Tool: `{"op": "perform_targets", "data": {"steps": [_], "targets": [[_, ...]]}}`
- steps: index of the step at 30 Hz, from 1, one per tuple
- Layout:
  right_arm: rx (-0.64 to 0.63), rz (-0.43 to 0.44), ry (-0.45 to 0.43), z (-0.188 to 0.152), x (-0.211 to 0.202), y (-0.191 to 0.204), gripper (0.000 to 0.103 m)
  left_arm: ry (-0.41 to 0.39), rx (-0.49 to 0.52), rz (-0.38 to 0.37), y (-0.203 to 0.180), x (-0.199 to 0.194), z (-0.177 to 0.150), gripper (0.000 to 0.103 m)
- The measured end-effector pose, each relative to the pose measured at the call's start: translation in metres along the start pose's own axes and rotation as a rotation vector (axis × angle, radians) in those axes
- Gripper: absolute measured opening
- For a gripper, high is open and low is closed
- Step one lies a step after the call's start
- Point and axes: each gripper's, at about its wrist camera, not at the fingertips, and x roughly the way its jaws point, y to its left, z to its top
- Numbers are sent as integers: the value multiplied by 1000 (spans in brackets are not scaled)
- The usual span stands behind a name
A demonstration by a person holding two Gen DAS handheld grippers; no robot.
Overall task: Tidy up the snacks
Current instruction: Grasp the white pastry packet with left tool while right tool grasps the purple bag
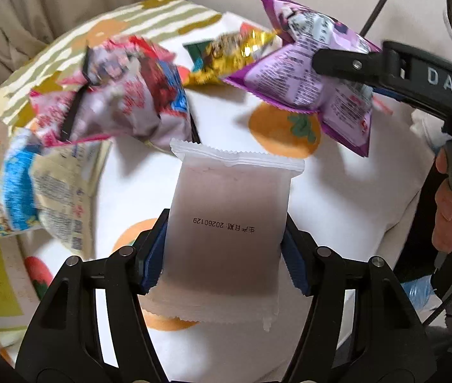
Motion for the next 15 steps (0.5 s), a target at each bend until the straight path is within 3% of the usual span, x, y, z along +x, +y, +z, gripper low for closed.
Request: {"op": "perform_targets", "data": {"steps": [10,15], "targets": [[-101,34,-79,35,-58,27,66,-136,-64,44,13,-80,23,60],[-161,90,-102,54,-77,56,66,-219,-140,95,40,-125,35,60]]}}
